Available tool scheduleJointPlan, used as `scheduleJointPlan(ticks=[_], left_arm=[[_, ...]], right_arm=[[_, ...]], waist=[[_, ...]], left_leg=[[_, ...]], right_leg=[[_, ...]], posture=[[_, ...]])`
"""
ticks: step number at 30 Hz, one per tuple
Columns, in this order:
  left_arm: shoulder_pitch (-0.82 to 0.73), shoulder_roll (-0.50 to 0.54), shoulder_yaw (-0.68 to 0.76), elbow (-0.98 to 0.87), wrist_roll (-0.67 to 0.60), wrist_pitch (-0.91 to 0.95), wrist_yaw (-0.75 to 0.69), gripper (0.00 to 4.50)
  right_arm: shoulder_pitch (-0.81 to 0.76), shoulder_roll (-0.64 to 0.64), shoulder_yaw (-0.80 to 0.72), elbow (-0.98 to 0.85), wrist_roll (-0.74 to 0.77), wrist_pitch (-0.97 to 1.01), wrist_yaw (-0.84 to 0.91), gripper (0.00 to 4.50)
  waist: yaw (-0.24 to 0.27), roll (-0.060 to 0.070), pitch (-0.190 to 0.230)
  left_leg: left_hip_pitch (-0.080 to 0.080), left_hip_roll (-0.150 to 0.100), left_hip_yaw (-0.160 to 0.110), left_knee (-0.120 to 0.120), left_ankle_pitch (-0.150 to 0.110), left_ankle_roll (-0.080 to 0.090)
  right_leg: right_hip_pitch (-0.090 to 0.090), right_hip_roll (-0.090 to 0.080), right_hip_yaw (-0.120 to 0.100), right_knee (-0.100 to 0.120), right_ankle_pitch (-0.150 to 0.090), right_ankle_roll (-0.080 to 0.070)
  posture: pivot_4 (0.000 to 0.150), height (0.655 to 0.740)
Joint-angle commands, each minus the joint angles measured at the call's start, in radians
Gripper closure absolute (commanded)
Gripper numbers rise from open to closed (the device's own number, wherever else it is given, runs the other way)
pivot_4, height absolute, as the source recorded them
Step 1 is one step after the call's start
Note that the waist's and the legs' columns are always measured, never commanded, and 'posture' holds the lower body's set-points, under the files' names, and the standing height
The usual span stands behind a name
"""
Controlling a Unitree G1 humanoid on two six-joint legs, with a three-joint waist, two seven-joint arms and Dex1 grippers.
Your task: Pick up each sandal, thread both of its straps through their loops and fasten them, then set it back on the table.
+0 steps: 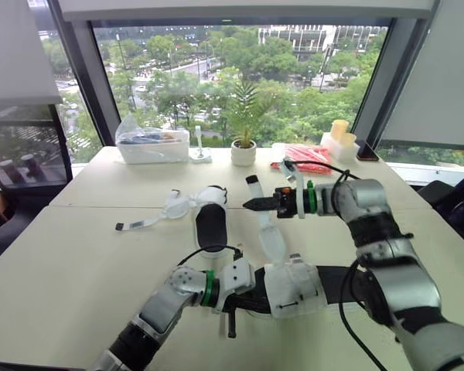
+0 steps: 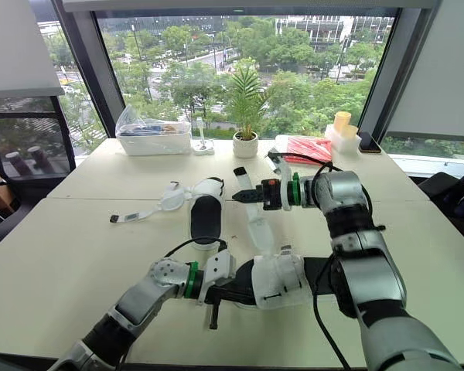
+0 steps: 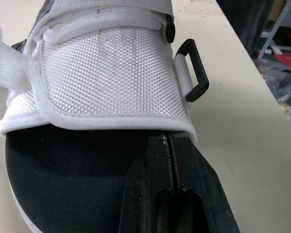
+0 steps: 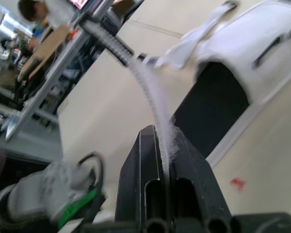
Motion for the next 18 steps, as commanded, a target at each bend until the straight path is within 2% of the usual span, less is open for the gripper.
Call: scheduleJointPlan(ticks=[1,5,10,14,18], left_arm=[[0.015,0.004,-0.018,0.002,0.013,0.01,0.002,4.5],[0.018,0.008,-0.014,0.0,0.01,0.014,0.0,4.5],[0.018,0.018,-0.015,-0.002,0.009,0.015,-0.01,4.5],[0.023,0.029,-0.018,-0.011,0.003,0.018,-0.021,4.5],[0.035,0.044,-0.017,-0.03,-0.007,0.035,-0.031,4.5]], right_arm=[[0.114,-0.021,-0.094,-0.426,0.128,0.18,-0.097,4.44],[0.297,0.026,-0.21,-0.793,0.209,0.192,-0.221,4.44],[0.538,-0.079,-0.196,-1.074,0.29,0.087,-0.182,4.44],[0.732,-0.184,-0.079,-1.157,0.134,-0.2,-0.176,4.44],[0.883,-0.261,0.034,-1.144,-0.054,-0.539,-0.154,4.44]], waist=[[0.0,0.0,0.0],[0.0,0.0,0.0],[0.0,0.0,0.0],[-0.003,0.0,0.0],[-0.004,0.0,0.0]], left_leg=[[-0.002,0.0,0.0,0.0,0.0,0.0],[-0.013,0.0,0.0,0.005,0.0,-0.001],[-0.014,0.0,0.0,0.008,0.0,0.0],[-0.012,0.0,0.0,0.01,0.0,0.001],[-0.012,0.001,0.0,0.012,-0.001,0.001]], right_leg=[[-0.002,0.0,0.0,0.0,0.0,0.0],[-0.013,0.0,0.0,0.003,0.0,0.0],[-0.012,0.0,-0.001,0.003,0.0,0.0],[-0.009,0.002,-0.001,0.004,0.0,0.0],[-0.008,0.004,-0.001,0.004,0.0,0.0]], posture=[[0.15,0.74],[0.15,0.74],[0.15,0.74],[0.15,0.74],[0.15,0.74]])
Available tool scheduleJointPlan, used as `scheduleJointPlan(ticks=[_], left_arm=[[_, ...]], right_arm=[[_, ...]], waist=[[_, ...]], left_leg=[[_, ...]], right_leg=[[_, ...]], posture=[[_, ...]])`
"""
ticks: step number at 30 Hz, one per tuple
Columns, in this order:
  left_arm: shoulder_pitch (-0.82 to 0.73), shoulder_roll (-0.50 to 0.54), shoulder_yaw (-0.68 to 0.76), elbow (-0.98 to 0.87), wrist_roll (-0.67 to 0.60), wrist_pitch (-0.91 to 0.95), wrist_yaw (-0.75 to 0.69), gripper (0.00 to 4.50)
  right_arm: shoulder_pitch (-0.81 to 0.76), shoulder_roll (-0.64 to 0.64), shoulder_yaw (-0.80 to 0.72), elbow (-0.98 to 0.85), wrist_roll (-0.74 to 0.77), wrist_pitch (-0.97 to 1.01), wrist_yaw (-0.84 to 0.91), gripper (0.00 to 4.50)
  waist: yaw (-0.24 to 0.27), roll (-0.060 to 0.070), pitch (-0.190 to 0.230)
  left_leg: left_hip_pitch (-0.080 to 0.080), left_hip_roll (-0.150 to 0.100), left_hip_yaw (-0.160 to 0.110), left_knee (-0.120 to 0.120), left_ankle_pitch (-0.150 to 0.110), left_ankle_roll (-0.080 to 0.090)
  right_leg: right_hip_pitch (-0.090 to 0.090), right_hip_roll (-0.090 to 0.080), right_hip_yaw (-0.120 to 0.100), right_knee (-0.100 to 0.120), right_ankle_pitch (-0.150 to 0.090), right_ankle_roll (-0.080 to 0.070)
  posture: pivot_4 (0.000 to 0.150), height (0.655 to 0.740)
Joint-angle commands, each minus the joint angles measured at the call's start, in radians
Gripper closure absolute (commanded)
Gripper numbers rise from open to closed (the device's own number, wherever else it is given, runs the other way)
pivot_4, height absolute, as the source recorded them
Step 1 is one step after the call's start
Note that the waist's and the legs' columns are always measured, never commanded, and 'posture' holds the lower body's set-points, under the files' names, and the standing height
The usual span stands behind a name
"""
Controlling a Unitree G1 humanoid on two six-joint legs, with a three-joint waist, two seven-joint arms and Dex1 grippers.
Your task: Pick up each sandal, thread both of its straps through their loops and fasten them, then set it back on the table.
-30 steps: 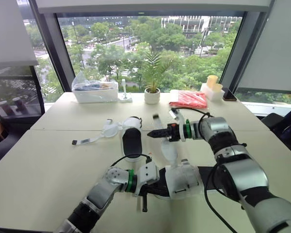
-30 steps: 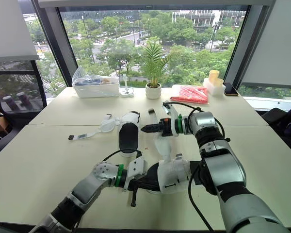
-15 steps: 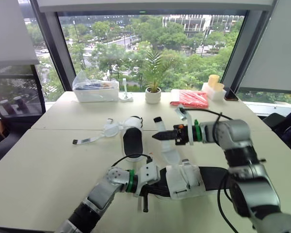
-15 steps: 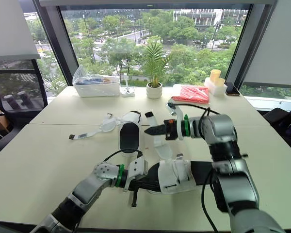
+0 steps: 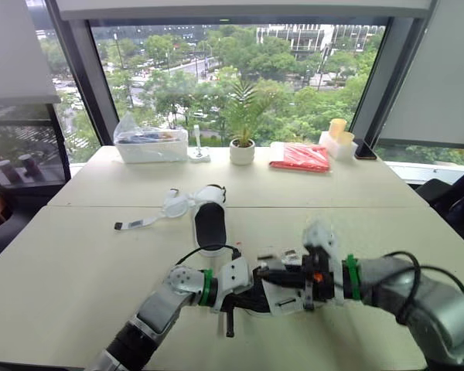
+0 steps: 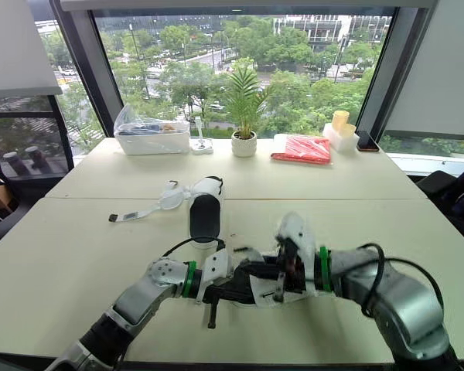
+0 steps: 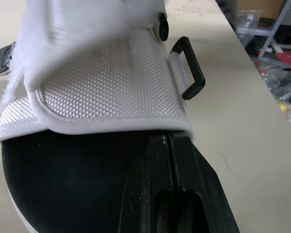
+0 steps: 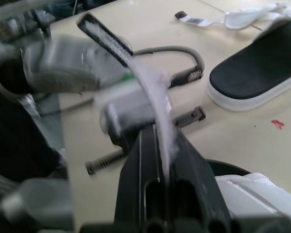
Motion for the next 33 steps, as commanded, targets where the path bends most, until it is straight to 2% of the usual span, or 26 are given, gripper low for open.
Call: scheduleJointPlan(ticks=[1,4,7,12,14,18,23,29,33], left_arm=[[0.03,0.024,-0.019,-0.019,0.002,0.031,-0.02,4.5],[0.037,0.034,-0.018,-0.034,0.0,0.041,-0.021,4.5],[0.042,0.041,-0.019,-0.046,-0.003,0.048,-0.02,4.5],[0.045,0.048,-0.017,-0.056,-0.002,0.059,-0.015,4.5],[0.044,0.049,-0.017,-0.058,-0.001,0.061,-0.013,4.5],[0.041,0.048,-0.017,-0.054,0.0,0.06,-0.011,4.5],[0.037,0.044,-0.017,-0.047,0.002,0.055,-0.009,4.5],[0.026,0.031,-0.02,-0.031,0.005,0.048,-0.006,4.5],[0.021,0.024,-0.022,-0.021,0.007,0.039,-0.009,4.5]], right_arm=[[0.099,-0.057,0.09,-0.005,-0.19,-0.352,0.027,4.44],[0.185,-0.092,0.147,0.04,-0.303,-0.587,0.05,4.44],[0.234,-0.109,0.17,0.087,-0.373,-0.767,0.065,3.51],[0.312,-0.199,0.176,0.17,-0.498,-1.094,0.111,0.93],[0.349,-0.249,0.157,0.189,-0.51,-1.174,0.134,0.03],[0.427,-0.365,0.102,0.2,-0.486,-1.251,0.198,0.03],[0.472,-0.453,0.01,0.206,-0.398,-1.188,0.252,0.03],[0.508,-0.584,-0.117,0.14,-0.116,-0.719,0.361,0.03],[0.404,-0.593,-0.102,0.161,0.051,-0.372,0.306,0.03]], waist=[[0.002,0.0,0.0],[0.003,0.0,0.0],[0.003,0.0,0.0],[0.003,-0.002,0.001],[0.004,-0.002,0.001],[0.004,-0.002,0.001],[0.004,-0.002,0.001],[0.008,-0.002,0.001],[0.007,-0.003,0.001]], left_leg=[[0.0,0.0,0.0,0.0,0.0,0.0],[0.001,0.0,0.0,0.001,0.0,0.0],[0.001,0.0,0.0,0.002,0.0,0.0],[0.015,0.0,0.0,0.001,-0.001,0.002],[0.018,0.0,0.0,0.001,-0.002,0.003],[0.019,0.0,0.0,0.001,-0.002,0.003],[0.02,0.001,0.0,0.002,-0.002,0.004],[0.02,0.001,-0.001,0.002,-0.002,0.004],[0.02,0.001,-0.001,0.002,-0.002,0.004]], right_leg=[[0.0,0.0,0.0,0.0,0.0,0.0],[0.001,0.001,0.0,0.0,0.0,0.0],[0.003,0.001,-0.001,0.0,0.0,0.001],[0.017,0.001,-0.001,-0.003,0.0,0.001],[0.02,0.001,-0.001,-0.004,0.0,0.001],[0.021,0.001,-0.001,-0.004,0.0,0.001],[0.024,0.001,-0.001,-0.004,0.0,0.001],[0.024,0.0,0.0,-0.004,0.0,0.001],[0.025,0.0,0.0,-0.004,0.0,0.001]], posture=[[0.15,0.74],[0.15,0.74],[0.15,0.74],[0.15,0.74],[0.15,0.74],[0.15,0.74],[0.15,0.74],[0.15,0.74],[0.15,0.74]])
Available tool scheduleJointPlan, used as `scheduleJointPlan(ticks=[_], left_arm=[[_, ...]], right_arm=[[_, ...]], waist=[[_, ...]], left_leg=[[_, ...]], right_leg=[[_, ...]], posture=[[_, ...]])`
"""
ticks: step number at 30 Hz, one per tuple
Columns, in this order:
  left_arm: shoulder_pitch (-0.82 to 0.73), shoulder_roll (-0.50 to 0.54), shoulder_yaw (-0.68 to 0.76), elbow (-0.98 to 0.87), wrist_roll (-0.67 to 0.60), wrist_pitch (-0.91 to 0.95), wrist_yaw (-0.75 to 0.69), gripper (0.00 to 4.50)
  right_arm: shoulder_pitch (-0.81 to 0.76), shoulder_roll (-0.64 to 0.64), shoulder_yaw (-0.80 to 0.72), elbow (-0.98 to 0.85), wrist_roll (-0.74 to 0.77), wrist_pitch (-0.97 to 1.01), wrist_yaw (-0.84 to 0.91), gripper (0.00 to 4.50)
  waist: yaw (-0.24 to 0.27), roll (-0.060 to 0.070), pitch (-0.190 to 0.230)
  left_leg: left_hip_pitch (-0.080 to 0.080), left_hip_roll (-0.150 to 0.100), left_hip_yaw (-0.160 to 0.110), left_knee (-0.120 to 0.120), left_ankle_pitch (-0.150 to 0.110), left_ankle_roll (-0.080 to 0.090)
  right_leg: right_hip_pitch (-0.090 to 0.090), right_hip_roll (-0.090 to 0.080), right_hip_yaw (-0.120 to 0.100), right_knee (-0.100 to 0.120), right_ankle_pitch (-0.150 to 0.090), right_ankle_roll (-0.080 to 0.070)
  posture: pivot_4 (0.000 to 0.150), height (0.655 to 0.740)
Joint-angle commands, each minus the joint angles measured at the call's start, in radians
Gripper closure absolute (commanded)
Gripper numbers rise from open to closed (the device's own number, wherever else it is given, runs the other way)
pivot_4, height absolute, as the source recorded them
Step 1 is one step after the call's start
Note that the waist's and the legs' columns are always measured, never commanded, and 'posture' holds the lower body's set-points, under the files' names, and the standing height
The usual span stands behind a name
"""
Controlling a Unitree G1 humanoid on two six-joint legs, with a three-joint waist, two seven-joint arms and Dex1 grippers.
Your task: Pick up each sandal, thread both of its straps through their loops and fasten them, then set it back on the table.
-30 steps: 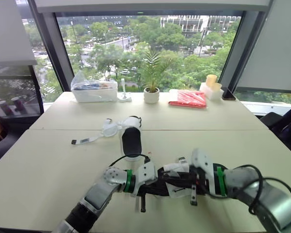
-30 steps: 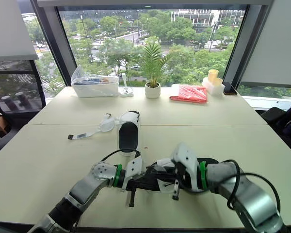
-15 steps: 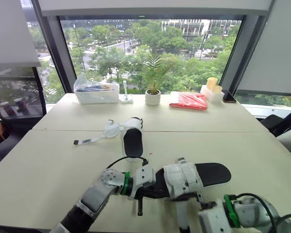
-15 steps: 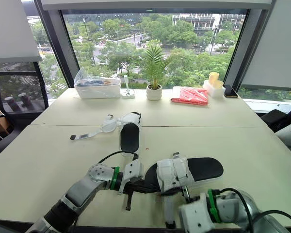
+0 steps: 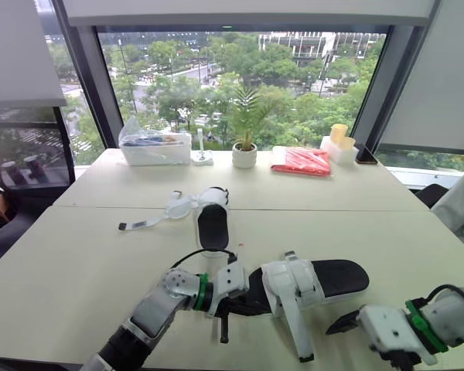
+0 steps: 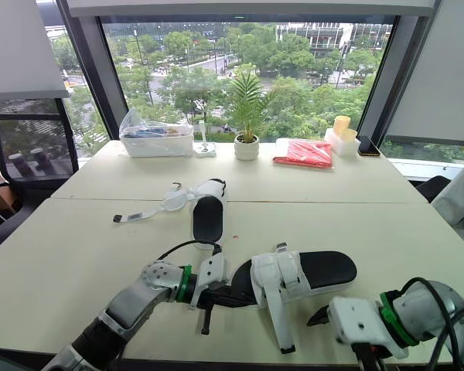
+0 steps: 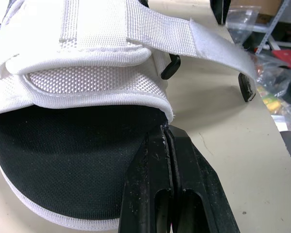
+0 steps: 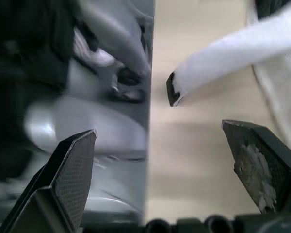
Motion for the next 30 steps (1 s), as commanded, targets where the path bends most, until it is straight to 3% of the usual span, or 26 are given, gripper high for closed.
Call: scheduleJointPlan(ticks=[1,7,15,25,28,30], left_arm=[[-0.002,-0.006,-0.02,0.017,0.015,-0.005,-0.001,4.5],[-0.005,-0.012,-0.019,0.025,0.019,-0.011,-0.002,4.5],[-0.006,-0.02,-0.016,0.031,0.017,-0.008,0.001,4.5],[-0.006,-0.025,-0.017,0.033,0.02,-0.009,0.001,4.5],[-0.006,-0.027,-0.019,0.032,0.021,-0.01,0.003,4.5],[-0.004,-0.029,-0.019,0.031,0.021,-0.009,0.005,4.5]], right_arm=[[-0.081,-0.015,0.006,-0.002,0.116,0.265,-0.04,0.03],[-0.222,0.047,0.108,-0.05,0.166,0.58,-0.186,0.03],[-0.343,0.272,0.062,-0.042,0.422,1.004,-0.379,0.03],[-0.464,0.431,-0.005,0.006,0.523,1.218,-0.524,0.03],[-0.462,0.446,-0.004,-0.006,0.531,1.237,-0.544,0.92],[-0.459,0.457,-0.007,-0.008,0.535,1.248,-0.556,1.93]], waist=[[0.0,0.0,0.0],[0.004,0.0,0.0],[0.015,0.0,0.0],[0.018,0.0,0.0],[0.018,0.0,0.0],[0.018,0.0,0.0]], left_leg=[[0.0,0.0,0.0,0.0,0.0,0.0],[-0.002,0.0,0.0,0.0,0.0,0.0],[-0.002,0.0,0.0,0.0,0.0,0.0],[-0.003,0.0,0.0,0.0,0.0,0.0],[-0.004,0.0,0.0,0.0,0.0,0.0],[-0.004,0.0,0.0,0.0,0.0,0.0]], right_leg=[[0.0,0.0,0.0,0.0,0.0,0.0],[-0.002,-0.001,0.0,-0.001,0.0,0.0],[-0.003,-0.001,0.0,-0.001,0.0,0.0],[-0.003,-0.001,0.0,-0.001,0.0,0.0],[-0.004,-0.001,0.0,-0.001,0.0,0.0],[-0.004,-0.001,0.0,-0.001,0.0,0.0]], posture=[[0.15,0.74],[0.15,0.74],[0.15,0.74],[0.15,0.74],[0.15,0.74],[0.15,0.74]])
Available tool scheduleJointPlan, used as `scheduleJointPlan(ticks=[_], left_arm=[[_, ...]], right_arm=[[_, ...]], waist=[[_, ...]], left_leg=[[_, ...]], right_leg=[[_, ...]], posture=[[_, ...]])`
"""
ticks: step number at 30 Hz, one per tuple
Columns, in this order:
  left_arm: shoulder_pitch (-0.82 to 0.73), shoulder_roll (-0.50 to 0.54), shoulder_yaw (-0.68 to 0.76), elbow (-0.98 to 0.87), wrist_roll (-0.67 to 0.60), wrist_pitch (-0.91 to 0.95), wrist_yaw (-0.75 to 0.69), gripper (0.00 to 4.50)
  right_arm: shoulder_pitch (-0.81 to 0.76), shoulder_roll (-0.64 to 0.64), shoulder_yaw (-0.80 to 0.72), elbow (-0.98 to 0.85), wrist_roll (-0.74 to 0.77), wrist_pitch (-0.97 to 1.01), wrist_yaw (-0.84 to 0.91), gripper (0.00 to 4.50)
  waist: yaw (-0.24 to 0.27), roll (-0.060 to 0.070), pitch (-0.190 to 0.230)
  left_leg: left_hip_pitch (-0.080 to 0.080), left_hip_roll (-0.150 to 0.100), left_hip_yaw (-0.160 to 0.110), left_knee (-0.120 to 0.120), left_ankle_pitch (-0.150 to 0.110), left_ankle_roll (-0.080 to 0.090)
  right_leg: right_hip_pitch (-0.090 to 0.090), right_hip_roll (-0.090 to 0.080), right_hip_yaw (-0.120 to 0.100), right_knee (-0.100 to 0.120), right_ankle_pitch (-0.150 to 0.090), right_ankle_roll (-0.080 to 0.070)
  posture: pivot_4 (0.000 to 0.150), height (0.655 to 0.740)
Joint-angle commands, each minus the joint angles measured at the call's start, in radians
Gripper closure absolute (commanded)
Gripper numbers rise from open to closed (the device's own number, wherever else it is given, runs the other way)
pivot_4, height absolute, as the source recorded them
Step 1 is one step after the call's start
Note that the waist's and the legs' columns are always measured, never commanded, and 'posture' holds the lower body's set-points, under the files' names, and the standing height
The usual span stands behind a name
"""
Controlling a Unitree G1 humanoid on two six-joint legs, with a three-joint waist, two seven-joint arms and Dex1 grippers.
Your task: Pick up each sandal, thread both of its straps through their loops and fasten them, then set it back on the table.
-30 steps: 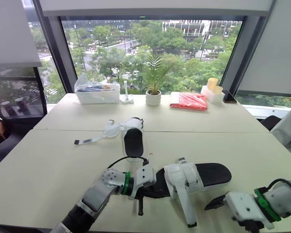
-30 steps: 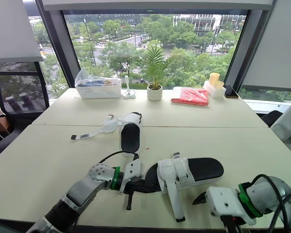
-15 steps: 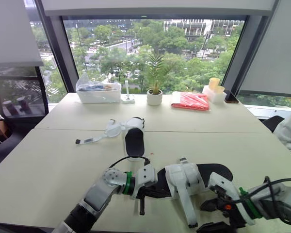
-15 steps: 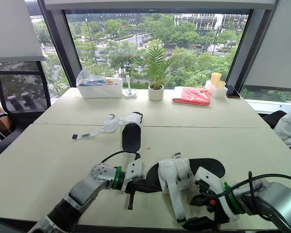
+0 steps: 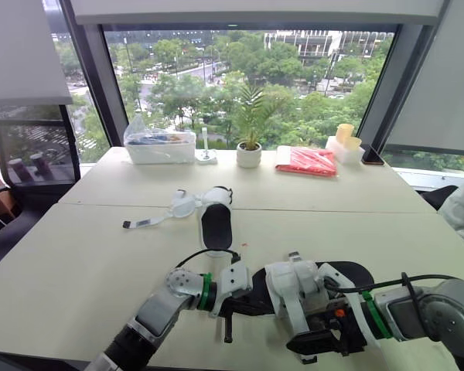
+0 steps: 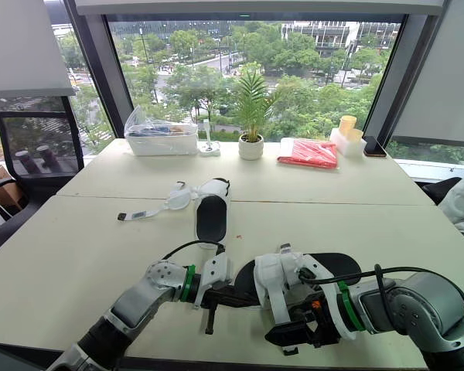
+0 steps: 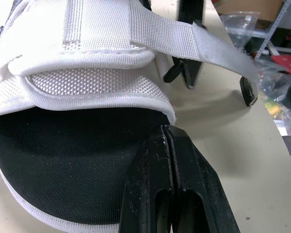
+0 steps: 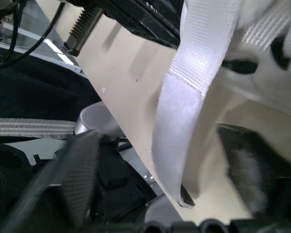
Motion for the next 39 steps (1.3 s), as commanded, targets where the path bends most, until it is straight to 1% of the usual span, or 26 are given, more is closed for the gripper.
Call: scheduleJointPlan(ticks=[1,2,3,5,6,12,16,18,21,24,26,30,32,36,39], left_arm=[[0.005,0.0,-0.016,0.006,0.015,0.004,0.007,4.5],[0.005,0.0,-0.016,0.006,0.015,0.005,0.008,4.5],[0.005,-0.002,-0.016,0.007,0.015,0.005,0.009,4.5],[0.003,-0.005,-0.016,0.009,0.015,0.006,0.011,4.5],[0.003,-0.006,-0.015,0.01,0.015,0.006,0.012,4.5],[-0.002,-0.009,-0.014,0.019,0.016,0.002,0.013,4.5],[-0.007,-0.015,-0.013,0.028,0.017,-0.004,0.014,4.5],[-0.009,-0.018,-0.012,0.031,0.018,-0.006,0.015,4.5],[-0.012,-0.022,-0.011,0.036,0.018,-0.008,0.017,4.5],[-0.013,-0.024,-0.01,0.038,0.019,-0.01,0.018,4.5],[-0.013,-0.024,-0.011,0.037,0.019,-0.012,0.019,4.5],[-0.008,-0.024,-0.011,0.03,0.02,-0.011,0.023,4.5],[-0.005,-0.023,-0.01,0.027,0.02,-0.009,0.026,4.5],[-0.001,-0.021,-0.009,0.019,0.019,-0.004,0.03,4.5],[0.001,-0.02,-0.01,0.015,0.017,-0.001,0.034,4.5]], right_arm=[[-0.004,0.014,-0.029,-0.021,0.03,0.021,-0.018,2.5],[-0.004,0.021,-0.035,-0.02,0.035,0.027,-0.022,3.0],[-0.008,0.027,-0.041,-0.017,0.038,0.032,-0.026,3.72],[-0.019,0.038,-0.052,-0.01,0.044,0.039,-0.034,4.38],[-0.029,0.043,-0.06,-0.008,0.052,0.046,-0.034,4.48],[-0.131,0.027,-0.103,0.044,0.17,0.064,-0.062,4.48],[-0.273,-0.015,-0.085,0.174,0.254,0.064,-0.093,4.48],[-0.355,-0.003,-0.076,0.265,0.256,0.064,-0.122,4.48],[-0.431,0.03,-0.062,0.365,0.22,0.064,-0.156,4.48],[-0.474,0.068,-0.047,0.434,0.19,0.064,-0.177,4.48],[-0.481,0.085,-0.033,0.467,0.178,0.064,-0.184,4.48],[-0.461,0.096,-0.003,0.476,0.131,0.064,-0.167,4.48],[-0.437,0.07,0.051,0.455,0.082,0.026,-0.14,4.48],[-0.386,-0.01,0.18,0.388,-0.037,-0.111,-0.051,4.48],[-0.36,-0.047,0.236,0.355,-0.109,-0.21,0.01,4.48]], waist=[[0.0,0.0,0.0],[0.0,0.0,0.0],[0.0,0.0,0.0],[0.0,0.0,0.0],[0.0,0.0,0.0],[0.0,0.0,0.0],[-0.001,0.0,0.0],[-0.002,0.0,0.0],[-0.001,0.0,0.0],[-0.001,0.0,0.0],[0.0,0.0,0.0],[0.0,0.001,0.0],[0.0,0.001,0.0],[0.001,0.001,0.0],[0.0,0.001,-0.001]], left_leg=[[0.0,0.0,0.0,0.0,0.0,0.0],[0.0,0.0,0.0,0.0,0.0,0.0],[0.0,0.0,0.0,0.0,0.0,0.0],[0.0,0.0,0.0,0.0,0.0,0.0],[0.0,0.0,0.0,0.0,0.0,0.0],[0.0,0.0,0.0,0.0,0.0,0.0],[0.0,0.0,0.0,0.0,0.0,0.0],[0.0,0.0,0.0,0.0,0.0,0.0],[-0.001,0.0,0.0,-0.001,0.0,0.0],[-0.003,0.0,0.0,-0.001,0.0,0.001],[-0.007,0.0,0.0,-0.001,0.0,0.0],[-0.014,0.0,0.0,0.0,0.0,0.0],[-0.015,0.0,0.0,0.0,0.0,0.0],[-0.015,0.0,0.0,0.0,0.0,0.0],[-0.015,0.0,0.0,0.0,0.0,0.0]], right_leg=[[0.0,0.0,0.0,0.0,0.0,0.0],[0.0,0.0,0.0,0.0,0.0,0.0],[0.0,0.0,0.0,0.0,0.0,0.0],[0.0,0.0,0.0,0.0,0.0,0.0],[0.0,0.0,0.0,0.0,0.0,0.0],[0.0,0.0,0.0,0.0,0.0,0.0],[-0.001,0.0,0.0,0.0,0.0,0.0],[-0.001,0.0,0.0,0.0,0.0,0.0],[-0.001,-0.001,0.0,0.0,0.0,0.0],[-0.003,-0.001,0.0,-0.001,0.0,0.0],[-0.006,-0.001,0.0,-0.001,0.0,0.0],[-0.013,-0.002,0.0,-0.001,0.001,0.0],[-0.014,-0.002,-0.001,-0.001,0.001,0.0],[-0.014,-0.002,-0.001,-0.001,0.001,0.0],[-0.014,-0.002,-0.001,-0.001,0.001,0.0]], posture=[[0.15,0.74],[0.15,0.74],[0.15,0.74],[0.15,0.74],[0.15,0.74],[0.15,0.74],[0.15,0.74],[0.15,0.74],[0.15,0.74],[0.15,0.74],[0.15,0.74],[0.15,0.74],[0.15,0.74],[0.15,0.74],[0.15,0.74]])
